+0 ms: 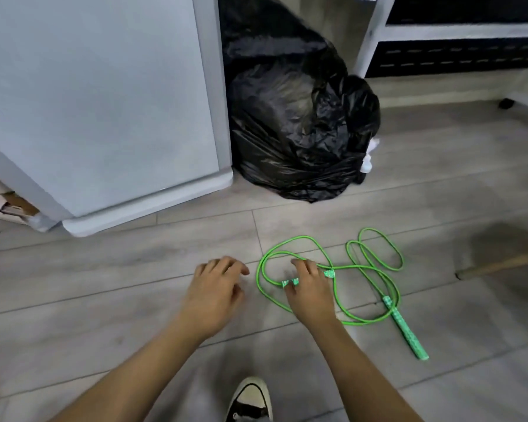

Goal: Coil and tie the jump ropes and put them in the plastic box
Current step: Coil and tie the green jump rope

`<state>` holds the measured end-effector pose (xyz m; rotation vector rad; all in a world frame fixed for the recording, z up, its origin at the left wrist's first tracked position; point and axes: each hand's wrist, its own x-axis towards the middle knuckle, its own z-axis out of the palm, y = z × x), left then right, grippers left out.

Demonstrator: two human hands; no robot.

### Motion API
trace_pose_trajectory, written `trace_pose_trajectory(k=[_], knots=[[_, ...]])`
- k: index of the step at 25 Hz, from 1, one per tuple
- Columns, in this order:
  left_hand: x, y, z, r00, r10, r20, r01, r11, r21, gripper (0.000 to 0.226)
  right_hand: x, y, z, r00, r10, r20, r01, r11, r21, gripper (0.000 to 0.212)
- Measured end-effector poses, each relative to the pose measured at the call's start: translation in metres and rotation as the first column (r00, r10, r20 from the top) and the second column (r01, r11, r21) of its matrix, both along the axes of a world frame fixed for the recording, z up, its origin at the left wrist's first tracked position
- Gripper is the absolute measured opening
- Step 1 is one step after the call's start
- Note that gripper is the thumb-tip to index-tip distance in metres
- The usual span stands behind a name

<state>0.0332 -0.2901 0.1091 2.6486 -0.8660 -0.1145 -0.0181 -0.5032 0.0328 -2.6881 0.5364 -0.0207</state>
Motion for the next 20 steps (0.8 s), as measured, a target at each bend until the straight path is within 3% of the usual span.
trace_pose_trajectory(k=[6, 10, 13, 15, 20], knots=[[0.018, -0.017, -0.055, 0.997, 0.002, -0.082, -0.002, 1.000, -0.006, 0.035, 0.016, -0.061, -0.087, 0.922, -0.267, -0.280, 0.249, 0.964, -0.099, 0.081], [0.037, -0.016, -0.089, 0.993, -0.014, -0.113, 0.015, 1.000, 0.007, 0.032, 0.049, -0.090, -0.132, 0.833, -0.318, -0.453, 0.326, 0.943, -0.063, 0.065], [0.041, -0.008, -0.107, 0.993, -0.004, -0.117, 0.010, 0.999, 0.047, 0.031, 0.070, -0.067, -0.152, 0.920, -0.211, -0.331, 0.193, 0.977, -0.087, 0.053], [0.043, -0.001, -0.116, 0.993, 0.018, -0.121, -0.007, 0.996, 0.092, 0.031, 0.087, -0.033, -0.159, 0.949, -0.055, -0.310, 0.056, 0.998, -0.004, 0.053], [0.044, 0.024, -0.134, 0.979, 0.090, -0.182, -0.039, 0.962, 0.269, 0.036, 0.113, 0.072, -0.148, 0.884, 0.285, -0.370, -0.197, 0.946, 0.257, 0.049]])
